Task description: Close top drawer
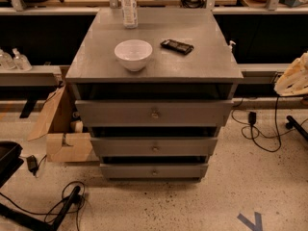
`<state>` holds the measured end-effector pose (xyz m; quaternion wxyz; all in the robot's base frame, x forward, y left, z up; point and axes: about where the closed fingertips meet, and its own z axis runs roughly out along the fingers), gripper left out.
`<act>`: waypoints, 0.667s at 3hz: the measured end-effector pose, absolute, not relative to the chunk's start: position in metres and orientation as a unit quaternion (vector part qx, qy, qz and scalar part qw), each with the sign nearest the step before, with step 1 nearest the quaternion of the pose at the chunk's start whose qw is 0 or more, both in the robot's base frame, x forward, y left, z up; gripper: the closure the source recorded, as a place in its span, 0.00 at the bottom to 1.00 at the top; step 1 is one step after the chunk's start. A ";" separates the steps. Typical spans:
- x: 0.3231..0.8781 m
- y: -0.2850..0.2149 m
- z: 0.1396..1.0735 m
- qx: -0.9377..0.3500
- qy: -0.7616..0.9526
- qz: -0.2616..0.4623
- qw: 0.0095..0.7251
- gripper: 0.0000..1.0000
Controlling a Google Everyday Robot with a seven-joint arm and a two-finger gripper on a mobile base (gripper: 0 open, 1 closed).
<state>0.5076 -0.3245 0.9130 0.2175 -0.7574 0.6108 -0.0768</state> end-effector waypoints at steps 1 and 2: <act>0.508 -0.323 0.913 -0.758 0.610 -0.076 0.217 0.58; 0.508 -0.322 0.912 -0.759 0.609 -0.076 0.217 0.35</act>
Offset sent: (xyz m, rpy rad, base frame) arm 0.0002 0.0011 -0.0004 0.0000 0.0005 0.0018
